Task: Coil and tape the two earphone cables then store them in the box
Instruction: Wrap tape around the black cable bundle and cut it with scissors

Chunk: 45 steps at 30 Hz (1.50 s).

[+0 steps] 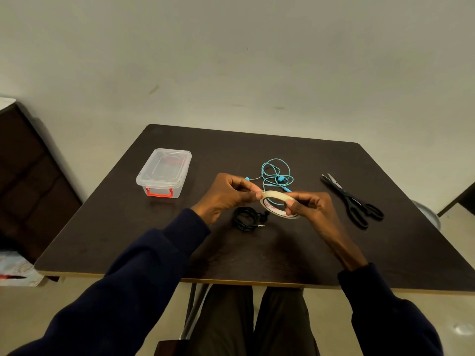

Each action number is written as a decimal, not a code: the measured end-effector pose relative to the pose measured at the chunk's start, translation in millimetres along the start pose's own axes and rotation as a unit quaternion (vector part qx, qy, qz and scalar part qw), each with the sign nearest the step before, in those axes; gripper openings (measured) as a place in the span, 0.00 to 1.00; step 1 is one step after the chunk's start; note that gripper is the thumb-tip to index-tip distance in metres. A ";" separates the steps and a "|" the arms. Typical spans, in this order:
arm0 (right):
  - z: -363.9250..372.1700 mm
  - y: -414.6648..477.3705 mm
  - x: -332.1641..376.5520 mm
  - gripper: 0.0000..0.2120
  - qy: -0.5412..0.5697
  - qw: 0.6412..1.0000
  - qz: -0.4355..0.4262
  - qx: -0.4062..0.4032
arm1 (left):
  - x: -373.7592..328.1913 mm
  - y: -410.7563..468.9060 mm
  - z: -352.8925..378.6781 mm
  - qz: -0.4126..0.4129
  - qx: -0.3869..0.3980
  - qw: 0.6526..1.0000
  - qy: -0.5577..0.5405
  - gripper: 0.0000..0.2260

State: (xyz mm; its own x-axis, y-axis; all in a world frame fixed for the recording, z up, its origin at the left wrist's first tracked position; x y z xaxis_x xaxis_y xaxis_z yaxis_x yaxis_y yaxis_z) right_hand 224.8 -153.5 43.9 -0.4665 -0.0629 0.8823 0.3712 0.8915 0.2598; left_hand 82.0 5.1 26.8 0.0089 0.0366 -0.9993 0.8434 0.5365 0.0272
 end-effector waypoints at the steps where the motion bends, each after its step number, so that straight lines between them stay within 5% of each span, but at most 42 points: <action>1: 0.0 0.0 0.1 0.07 -0.001 1.000 0.000 -0.001 | 2.9 0.5 -0.2 -0.029 0.013 0.999 -0.020 0.06; 5: 0.2 -0.2 0.4 0.07 -0.012 1.000 -0.005 0.005 | 13.5 1.7 1.4 -0.124 0.059 0.982 -0.130 0.09; 20: -0.8 -3.5 0.4 0.09 -0.011 1.000 0.006 0.005 | 21.7 7.9 11.9 -0.192 0.048 0.942 -0.272 0.10; 28: 0.5 -10.2 -3.2 0.12 0.002 1.000 0.001 0.001 | -0.4 11.0 4.1 -0.055 -0.042 0.994 -0.080 0.03; 33: 2.4 -15.2 -8.0 0.10 0.027 0.999 0.016 -0.033 | -17.7 17.7 11.2 0.014 -0.068 0.997 0.034 0.05; 45: -11.9 -24.3 -33.1 0.15 0.078 0.993 0.078 -0.028 | -46.1 40.1 25.7 0.000 0.003 0.997 0.076 0.11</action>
State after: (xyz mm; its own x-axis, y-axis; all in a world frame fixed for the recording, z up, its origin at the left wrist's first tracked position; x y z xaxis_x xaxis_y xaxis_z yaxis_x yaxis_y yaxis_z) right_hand 240.8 -178.4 13.1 -0.2708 0.0004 0.9626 0.4747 0.8700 0.1332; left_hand 129.3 3.3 73.2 -0.0726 0.1636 -0.9838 0.8467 0.5314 0.0259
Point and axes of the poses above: each hand's wrist, its own y-axis towards the middle knuckle, its own z-axis out of the palm, x = y × z, the point moved 6 cm from there along y, towards the middle knuckle, and after that the axes turned 3 degrees about x, right-handed, at the moved point
